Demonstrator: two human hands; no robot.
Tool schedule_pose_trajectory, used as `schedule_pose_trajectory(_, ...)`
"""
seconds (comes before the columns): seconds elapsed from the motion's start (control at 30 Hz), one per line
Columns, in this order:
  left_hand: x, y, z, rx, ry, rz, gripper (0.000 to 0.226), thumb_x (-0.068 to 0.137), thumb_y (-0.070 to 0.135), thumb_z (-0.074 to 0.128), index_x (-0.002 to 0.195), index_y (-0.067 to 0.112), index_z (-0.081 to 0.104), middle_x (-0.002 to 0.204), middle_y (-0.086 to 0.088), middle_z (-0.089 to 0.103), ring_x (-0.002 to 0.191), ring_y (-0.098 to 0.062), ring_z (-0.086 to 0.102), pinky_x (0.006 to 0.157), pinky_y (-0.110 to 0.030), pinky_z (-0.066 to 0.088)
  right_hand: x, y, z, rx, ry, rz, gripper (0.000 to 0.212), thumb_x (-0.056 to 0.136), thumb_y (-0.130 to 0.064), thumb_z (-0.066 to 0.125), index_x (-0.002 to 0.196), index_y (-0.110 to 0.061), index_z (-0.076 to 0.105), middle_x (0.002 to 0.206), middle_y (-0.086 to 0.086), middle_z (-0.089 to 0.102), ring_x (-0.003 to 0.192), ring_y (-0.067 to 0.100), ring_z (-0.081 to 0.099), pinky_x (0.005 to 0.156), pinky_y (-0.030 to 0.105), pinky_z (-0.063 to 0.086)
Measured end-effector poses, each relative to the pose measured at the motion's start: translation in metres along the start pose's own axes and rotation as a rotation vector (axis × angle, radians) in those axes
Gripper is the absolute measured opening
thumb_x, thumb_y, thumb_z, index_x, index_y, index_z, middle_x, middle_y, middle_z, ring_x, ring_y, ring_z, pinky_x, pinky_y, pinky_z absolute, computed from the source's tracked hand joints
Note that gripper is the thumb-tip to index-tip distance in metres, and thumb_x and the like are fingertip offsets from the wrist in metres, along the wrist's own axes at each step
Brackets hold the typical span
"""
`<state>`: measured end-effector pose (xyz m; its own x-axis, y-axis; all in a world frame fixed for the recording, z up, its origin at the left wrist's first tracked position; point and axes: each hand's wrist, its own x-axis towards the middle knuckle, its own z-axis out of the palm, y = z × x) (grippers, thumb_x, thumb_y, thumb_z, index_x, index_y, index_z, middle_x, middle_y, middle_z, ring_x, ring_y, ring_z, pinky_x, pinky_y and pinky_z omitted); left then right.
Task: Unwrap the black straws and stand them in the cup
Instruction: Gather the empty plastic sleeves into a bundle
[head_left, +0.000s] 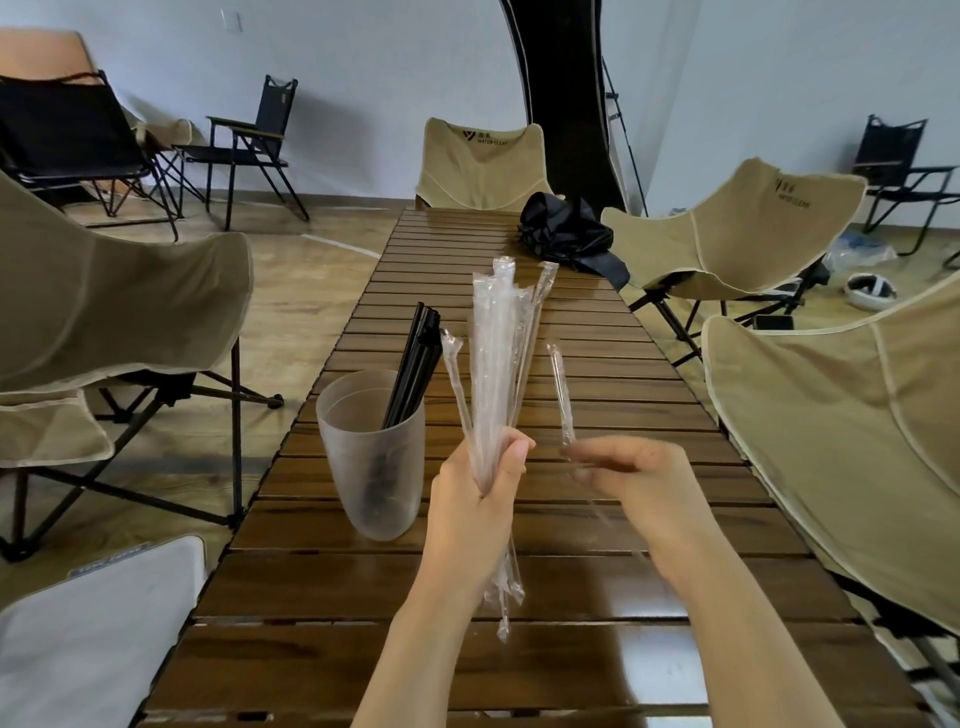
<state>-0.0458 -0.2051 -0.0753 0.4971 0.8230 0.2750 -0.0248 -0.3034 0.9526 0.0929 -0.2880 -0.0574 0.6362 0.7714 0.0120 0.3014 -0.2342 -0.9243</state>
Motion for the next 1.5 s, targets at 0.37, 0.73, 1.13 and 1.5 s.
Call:
schedule_pose_trajectory(0.37, 0.005, -0.007, 0.000, -0.097, -0.086, 0.030, 0.056, 0.068, 0.056, 0.067, 0.104, 0.014, 0.062, 0.092, -0.003, 0.069, 0.089, -0.014, 0.067, 0.082, -0.032, 0.056, -0.001, -0.022, 0.022, 0.518, -0.158, -0.197, 0.037, 0.074, 0.008, 0.070, 0.102, -0.015, 0.067, 0.081, 0.010, 0.070, 0.086, 0.028, 0.069, 0.090, 0.048, 0.053)
schedule_pose_trajectory(0.73, 0.000, -0.008, 0.002, -0.042, -0.156, -0.002, 0.031, 0.083, 0.054, 0.051, 0.078, 0.027, 0.065, 0.056, 0.006, 0.054, 0.053, -0.008, 0.052, 0.054, -0.020, 0.045, -0.003, -0.031, 0.012, 0.486, -0.178, -0.206, 0.070, 0.073, -0.042, 0.077, 0.132, -0.019, 0.047, 0.113, 0.001, 0.070, 0.108, 0.016, 0.064, 0.095, 0.040, 0.047)
schedule_pose_trajectory(1.13, -0.003, -0.005, -0.001, -0.100, -0.468, -0.060, 0.021, 0.086, 0.020, 0.065, 0.107, 0.016, 0.064, 0.092, 0.012, 0.070, 0.095, -0.004, 0.066, 0.088, -0.026, 0.054, -0.018, -0.064, 0.013, 0.087, -0.422, -0.386, 0.063, 0.061, -0.034, 0.085, 0.116, -0.046, 0.057, 0.124, -0.025, 0.058, 0.113, -0.010, 0.053, 0.086, 0.012, 0.049)
schedule_pose_trajectory(1.5, -0.001, -0.002, -0.005, -0.049, -0.507, -0.085, 0.023, 0.079, 0.027, 0.076, 0.099, 0.035, 0.068, 0.100, 0.000, 0.070, 0.100, -0.014, 0.066, 0.091, -0.034, 0.054, -0.023, -0.076, 0.007, 0.053, -0.279, -0.446, 0.030, 0.076, -0.016, 0.077, 0.101, -0.027, 0.068, 0.087, -0.007, 0.071, 0.086, 0.008, 0.068, 0.083, 0.030, 0.056)
